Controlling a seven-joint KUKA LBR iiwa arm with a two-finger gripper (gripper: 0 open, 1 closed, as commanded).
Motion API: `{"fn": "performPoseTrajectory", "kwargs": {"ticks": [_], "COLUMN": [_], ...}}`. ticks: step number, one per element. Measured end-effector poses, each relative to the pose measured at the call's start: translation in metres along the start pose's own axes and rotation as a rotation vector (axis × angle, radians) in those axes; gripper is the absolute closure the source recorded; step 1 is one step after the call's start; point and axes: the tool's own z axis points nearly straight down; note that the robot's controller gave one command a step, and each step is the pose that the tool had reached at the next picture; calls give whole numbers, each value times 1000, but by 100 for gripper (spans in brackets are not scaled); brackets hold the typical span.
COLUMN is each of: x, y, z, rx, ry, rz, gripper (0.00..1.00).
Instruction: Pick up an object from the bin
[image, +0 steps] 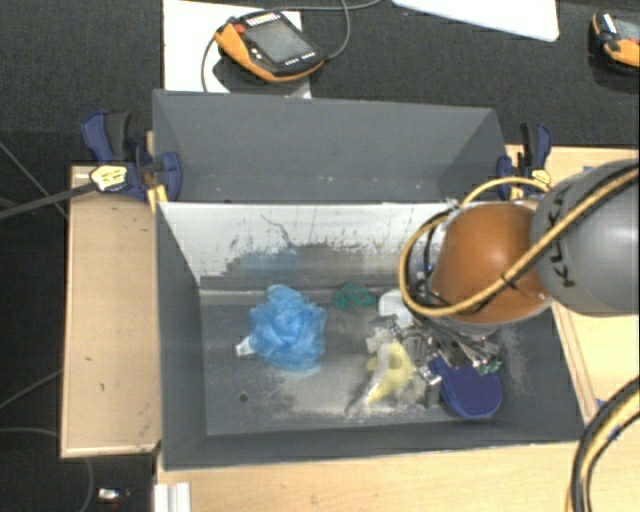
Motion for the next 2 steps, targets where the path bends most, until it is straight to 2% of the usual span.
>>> {"fn": "performPoseTrajectory", "kwargs": {"ticks": [1,2], "x": [13,11], "y": [3,-2], "z": [-3,26], "rx": [-1,2], "ry": [2,-2], "rz": [-234,-410], "gripper": [0,0]}}
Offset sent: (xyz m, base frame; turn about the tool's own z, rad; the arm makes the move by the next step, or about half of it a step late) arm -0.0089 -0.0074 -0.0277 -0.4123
